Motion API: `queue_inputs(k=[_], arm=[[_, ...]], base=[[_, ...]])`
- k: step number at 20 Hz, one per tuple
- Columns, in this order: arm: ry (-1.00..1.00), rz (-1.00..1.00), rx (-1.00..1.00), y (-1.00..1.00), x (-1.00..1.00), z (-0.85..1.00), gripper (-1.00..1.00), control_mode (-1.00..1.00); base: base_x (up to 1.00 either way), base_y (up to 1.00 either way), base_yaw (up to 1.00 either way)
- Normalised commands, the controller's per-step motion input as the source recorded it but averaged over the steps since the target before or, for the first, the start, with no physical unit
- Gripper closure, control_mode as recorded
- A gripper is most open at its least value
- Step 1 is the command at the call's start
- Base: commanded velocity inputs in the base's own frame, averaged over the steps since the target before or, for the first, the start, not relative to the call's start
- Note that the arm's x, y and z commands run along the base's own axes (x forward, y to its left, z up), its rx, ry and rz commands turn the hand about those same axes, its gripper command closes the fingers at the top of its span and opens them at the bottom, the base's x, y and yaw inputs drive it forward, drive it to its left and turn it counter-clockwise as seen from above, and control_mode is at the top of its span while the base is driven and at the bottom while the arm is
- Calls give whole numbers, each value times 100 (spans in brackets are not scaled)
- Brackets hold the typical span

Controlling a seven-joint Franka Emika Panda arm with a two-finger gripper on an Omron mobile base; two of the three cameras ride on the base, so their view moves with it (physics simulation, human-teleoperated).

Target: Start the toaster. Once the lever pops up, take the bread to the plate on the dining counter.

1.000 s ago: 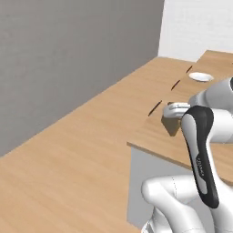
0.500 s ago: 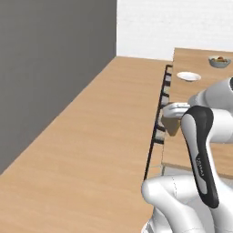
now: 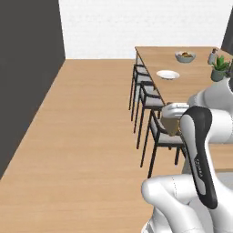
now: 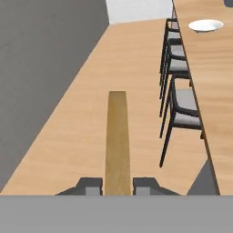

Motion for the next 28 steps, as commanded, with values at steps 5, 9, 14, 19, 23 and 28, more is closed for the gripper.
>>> queue_inputs(k=[5, 9, 14, 19, 23, 28], arm=[[0, 0, 0, 0, 0, 0, 100, 100], [0, 0, 0, 0, 0, 0, 100, 100], [0, 0, 0, 0, 0, 0, 100, 100], [0, 0, 0, 0, 0, 0, 100, 100], [0, 0, 0, 0, 0, 0, 100, 100], [0, 0, 0, 0, 0, 0, 100, 100]], base=[[77, 39, -50], [71, 27, -48], [76, 26, -44], [9, 67, -52], [0, 84, -61], [20, 90, -62]])
